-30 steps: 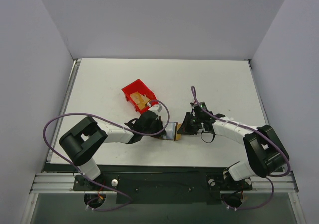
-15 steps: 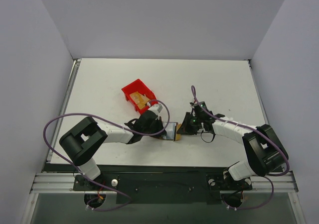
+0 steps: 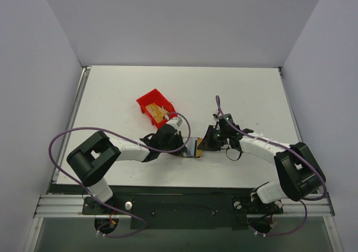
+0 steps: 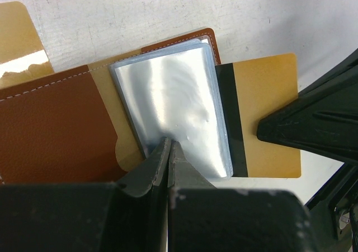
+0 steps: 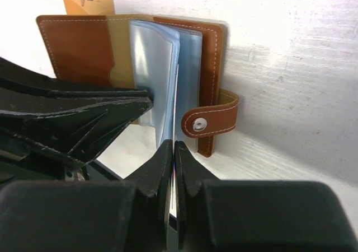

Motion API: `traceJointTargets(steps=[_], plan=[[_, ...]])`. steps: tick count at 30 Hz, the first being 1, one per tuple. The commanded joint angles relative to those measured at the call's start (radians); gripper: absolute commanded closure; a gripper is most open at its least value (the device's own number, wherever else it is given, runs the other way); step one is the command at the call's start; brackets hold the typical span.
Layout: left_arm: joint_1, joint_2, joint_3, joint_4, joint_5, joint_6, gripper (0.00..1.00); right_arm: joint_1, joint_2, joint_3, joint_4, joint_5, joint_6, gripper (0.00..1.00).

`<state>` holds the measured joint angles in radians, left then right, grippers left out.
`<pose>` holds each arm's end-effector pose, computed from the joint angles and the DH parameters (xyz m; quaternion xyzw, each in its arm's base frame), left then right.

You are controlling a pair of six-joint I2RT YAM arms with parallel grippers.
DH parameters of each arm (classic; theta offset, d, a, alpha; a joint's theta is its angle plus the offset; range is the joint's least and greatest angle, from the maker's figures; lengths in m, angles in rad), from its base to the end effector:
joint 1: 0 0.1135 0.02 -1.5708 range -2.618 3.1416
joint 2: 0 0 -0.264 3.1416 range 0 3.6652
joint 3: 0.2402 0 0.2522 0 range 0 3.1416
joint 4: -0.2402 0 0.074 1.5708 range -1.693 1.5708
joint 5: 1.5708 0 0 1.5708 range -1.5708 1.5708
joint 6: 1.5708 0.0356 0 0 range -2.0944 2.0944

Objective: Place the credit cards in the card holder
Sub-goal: Open the card holder at the center of the board.

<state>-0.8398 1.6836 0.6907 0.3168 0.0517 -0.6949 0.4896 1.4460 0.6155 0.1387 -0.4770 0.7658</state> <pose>0.2118 -0.2389 0.1349 0.0764 0.8981 -0.3170 0.2951 0.2377 0.1452 0.1677 0.0215 0.8848 0.4158 0.2091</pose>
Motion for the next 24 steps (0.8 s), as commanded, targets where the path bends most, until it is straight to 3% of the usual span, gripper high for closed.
traceJointTargets(steps=[1, 9, 24], plan=[[0.010, 0.044, -0.017, -0.094, -0.039, 0.023, 1.00, -0.008, -0.059, -0.002, 0.021, -0.018, 0.000, 1.00], [0.010, 0.039, -0.020, -0.096, -0.041, 0.023, 1.00, -0.006, -0.093, 0.018, -0.085, 0.093, -0.020, 1.00], [0.010, 0.031, -0.022, -0.099, -0.042, 0.023, 1.00, -0.008, -0.047, 0.023, -0.062, 0.071, -0.010, 1.00]])
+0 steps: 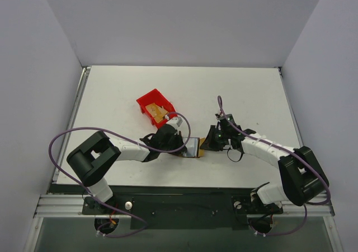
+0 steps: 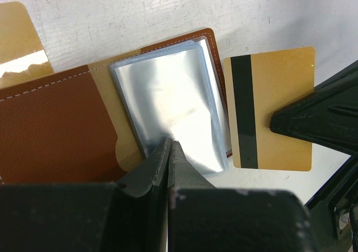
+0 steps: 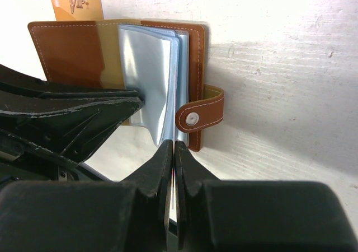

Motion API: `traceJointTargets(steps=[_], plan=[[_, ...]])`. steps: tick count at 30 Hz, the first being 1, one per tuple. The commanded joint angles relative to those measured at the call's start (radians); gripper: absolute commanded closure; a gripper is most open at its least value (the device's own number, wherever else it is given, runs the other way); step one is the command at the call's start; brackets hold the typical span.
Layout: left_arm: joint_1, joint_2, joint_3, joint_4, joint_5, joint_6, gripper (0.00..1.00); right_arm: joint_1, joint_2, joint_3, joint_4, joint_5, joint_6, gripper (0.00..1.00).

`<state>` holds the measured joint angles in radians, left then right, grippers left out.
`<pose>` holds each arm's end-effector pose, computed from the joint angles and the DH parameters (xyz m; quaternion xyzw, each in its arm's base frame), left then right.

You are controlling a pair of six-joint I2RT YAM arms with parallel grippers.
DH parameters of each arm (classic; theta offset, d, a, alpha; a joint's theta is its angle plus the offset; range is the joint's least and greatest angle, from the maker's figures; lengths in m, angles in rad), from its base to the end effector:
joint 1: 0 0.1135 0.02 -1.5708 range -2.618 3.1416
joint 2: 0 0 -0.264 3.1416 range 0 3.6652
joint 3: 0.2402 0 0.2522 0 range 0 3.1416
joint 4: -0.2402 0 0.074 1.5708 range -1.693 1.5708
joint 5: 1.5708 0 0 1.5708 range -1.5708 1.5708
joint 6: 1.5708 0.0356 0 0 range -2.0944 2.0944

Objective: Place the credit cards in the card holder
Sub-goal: Open the card holder at the center of the board.

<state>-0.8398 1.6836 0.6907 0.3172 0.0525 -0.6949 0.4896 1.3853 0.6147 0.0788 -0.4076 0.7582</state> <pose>0.2118 -0.2389 0.1349 0.0766 0.8980 -0.3174 0.2949 0.2325 0.1399 0.1773 0.0333 0.8898 0.3921 0.2312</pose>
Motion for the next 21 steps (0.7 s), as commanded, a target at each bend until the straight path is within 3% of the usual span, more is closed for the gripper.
traceJointTargets(steps=[1, 21], plan=[[0.010, 0.031, -0.022, -0.099, -0.043, 0.021, 1.00, -0.006, 0.020, 0.023, 0.004, -0.006, 0.000, 1.00], [0.010, 0.030, -0.025, -0.098, -0.043, 0.024, 1.00, -0.008, 0.060, 0.023, 0.052, -0.040, 0.021, 1.00]])
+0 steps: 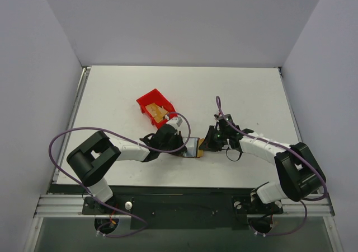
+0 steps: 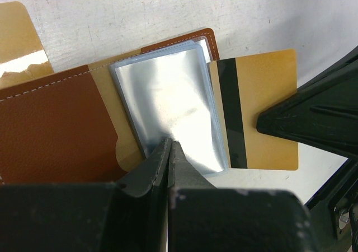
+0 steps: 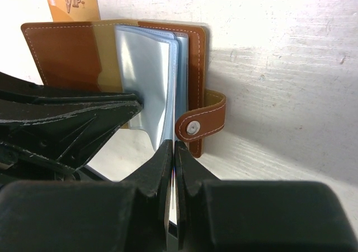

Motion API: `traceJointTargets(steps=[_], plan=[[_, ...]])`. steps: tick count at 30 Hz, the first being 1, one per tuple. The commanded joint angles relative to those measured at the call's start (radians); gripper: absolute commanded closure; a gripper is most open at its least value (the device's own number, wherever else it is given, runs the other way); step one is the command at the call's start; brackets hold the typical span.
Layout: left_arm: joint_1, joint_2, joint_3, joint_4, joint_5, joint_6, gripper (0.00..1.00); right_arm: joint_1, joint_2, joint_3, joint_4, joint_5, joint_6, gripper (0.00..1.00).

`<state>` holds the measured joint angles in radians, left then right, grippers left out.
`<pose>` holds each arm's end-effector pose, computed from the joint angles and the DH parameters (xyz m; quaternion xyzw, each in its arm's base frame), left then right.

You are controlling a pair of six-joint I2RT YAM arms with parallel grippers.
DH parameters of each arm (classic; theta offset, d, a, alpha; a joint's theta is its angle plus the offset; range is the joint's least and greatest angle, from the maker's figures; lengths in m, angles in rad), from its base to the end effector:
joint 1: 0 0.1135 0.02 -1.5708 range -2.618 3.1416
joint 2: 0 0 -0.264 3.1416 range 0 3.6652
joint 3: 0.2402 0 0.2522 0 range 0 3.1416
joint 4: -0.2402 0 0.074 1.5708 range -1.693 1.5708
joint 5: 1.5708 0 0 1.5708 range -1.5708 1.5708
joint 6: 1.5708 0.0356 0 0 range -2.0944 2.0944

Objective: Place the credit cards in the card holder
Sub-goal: Open the card holder at the center of the board.

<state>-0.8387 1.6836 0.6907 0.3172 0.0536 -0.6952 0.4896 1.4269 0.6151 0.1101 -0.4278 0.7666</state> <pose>0.2120 -0.2387 0.1349 0.0762 0.8980 -0.3176 0.2947 0.2362 0.1426 0.1697 0.0339 0.8902 0.3975 0.2198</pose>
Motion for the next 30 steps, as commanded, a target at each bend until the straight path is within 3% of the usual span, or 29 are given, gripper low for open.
traceJointTargets(steps=[1, 30], plan=[[0.010, 0.030, -0.026, -0.098, -0.044, 0.025, 1.00, -0.008, 0.020, 0.021, 0.022, -0.023, 0.014, 1.00], [0.015, 0.028, -0.031, -0.092, -0.040, 0.020, 1.00, -0.003, -0.002, 0.002, 0.099, -0.104, -0.003, 1.00]])
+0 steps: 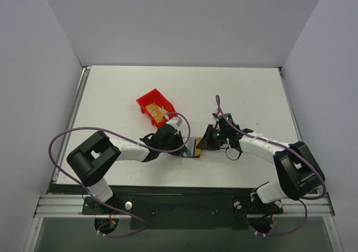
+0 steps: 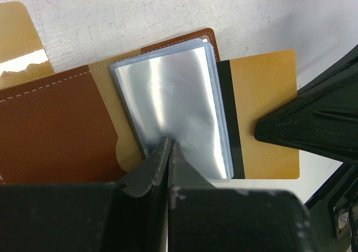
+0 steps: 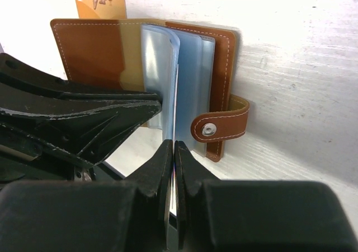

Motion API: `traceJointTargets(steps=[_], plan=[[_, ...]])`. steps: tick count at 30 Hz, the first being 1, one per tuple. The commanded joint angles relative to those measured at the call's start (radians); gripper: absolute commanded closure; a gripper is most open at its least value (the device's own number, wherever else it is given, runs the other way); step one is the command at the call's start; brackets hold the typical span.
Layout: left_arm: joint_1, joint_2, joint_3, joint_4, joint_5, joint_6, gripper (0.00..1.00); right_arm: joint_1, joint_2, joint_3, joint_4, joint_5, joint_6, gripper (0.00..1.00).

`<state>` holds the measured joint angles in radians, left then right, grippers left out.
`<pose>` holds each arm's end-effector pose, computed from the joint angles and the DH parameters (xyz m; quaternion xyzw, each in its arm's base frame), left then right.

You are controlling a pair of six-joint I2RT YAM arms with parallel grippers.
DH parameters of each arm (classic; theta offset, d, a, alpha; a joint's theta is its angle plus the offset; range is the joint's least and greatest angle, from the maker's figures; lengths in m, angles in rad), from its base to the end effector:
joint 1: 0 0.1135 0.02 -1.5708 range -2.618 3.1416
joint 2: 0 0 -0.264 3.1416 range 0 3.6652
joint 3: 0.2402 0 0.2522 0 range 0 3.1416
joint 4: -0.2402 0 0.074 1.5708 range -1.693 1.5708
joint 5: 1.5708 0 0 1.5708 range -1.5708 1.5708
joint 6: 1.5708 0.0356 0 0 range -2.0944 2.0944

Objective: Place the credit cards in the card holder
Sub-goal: Open the card holder at the center of the board.

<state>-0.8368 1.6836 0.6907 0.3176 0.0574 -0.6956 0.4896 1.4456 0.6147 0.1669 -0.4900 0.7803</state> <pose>0.2124 -0.2384 0.1349 0.0760 0.8979 -0.3187 0.2939 0.2388 0.1462 0.1700 0.0212 0.8783 0.4276 0.2128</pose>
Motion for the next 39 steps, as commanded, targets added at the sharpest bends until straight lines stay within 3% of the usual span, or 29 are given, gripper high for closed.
traceJointTargets(steps=[1, 13, 39], plan=[[0.013, 0.030, -0.030, -0.092, -0.044, 0.021, 1.00, -0.003, -0.021, 0.000, 0.045, -0.044, -0.016, 1.00], [0.013, 0.027, -0.031, -0.095, -0.047, 0.021, 1.00, -0.002, -0.119, 0.014, -0.110, 0.154, -0.053, 1.00], [0.013, 0.024, -0.030, -0.098, -0.047, 0.022, 1.00, 0.001, -0.008, 0.016, -0.023, 0.051, -0.012, 1.00]])
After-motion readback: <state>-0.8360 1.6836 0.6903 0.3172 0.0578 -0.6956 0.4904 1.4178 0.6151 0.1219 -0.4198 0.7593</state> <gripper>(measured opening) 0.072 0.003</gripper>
